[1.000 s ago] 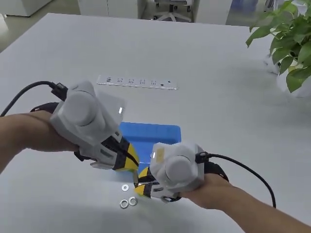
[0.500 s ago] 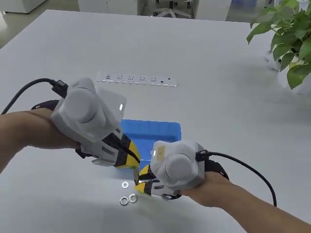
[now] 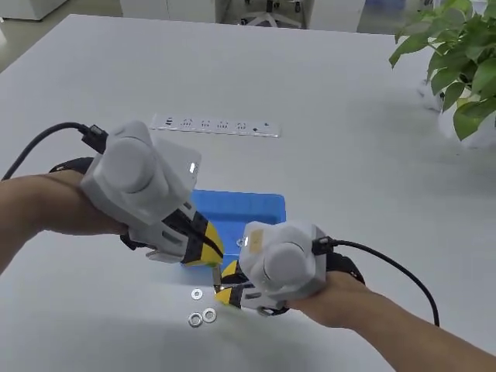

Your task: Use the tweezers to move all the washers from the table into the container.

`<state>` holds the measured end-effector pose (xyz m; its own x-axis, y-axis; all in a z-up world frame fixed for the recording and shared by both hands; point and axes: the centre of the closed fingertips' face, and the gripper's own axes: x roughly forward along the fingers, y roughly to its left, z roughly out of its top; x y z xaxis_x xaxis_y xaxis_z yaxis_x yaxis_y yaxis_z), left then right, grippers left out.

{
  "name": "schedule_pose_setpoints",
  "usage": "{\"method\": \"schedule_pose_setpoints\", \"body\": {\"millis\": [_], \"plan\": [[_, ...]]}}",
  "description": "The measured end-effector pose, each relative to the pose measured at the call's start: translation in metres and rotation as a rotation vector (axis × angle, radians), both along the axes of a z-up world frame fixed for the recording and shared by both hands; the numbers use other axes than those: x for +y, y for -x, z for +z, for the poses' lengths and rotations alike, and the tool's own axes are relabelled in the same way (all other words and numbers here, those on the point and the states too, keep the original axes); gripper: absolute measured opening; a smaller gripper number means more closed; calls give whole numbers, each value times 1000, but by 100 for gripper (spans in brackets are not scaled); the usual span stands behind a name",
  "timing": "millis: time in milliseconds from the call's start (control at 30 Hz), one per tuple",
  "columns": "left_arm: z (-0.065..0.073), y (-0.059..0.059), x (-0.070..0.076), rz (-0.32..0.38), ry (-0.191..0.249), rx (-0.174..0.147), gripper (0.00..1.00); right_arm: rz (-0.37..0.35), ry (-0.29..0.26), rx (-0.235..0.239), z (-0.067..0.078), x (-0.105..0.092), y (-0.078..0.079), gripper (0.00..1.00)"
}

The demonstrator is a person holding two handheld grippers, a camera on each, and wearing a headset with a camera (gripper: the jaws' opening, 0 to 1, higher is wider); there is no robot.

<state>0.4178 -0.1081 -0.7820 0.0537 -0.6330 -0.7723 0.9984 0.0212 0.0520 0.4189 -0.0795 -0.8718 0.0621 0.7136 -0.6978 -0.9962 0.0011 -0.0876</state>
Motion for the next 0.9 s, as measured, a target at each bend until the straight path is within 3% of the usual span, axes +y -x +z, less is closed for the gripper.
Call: {"method": "schedule_pose_setpoints", "body": {"millis": [900], "plan": [[-4, 5, -1, -1, 1, 12, 5, -8, -1, 31, 1, 3, 2, 10]]}}
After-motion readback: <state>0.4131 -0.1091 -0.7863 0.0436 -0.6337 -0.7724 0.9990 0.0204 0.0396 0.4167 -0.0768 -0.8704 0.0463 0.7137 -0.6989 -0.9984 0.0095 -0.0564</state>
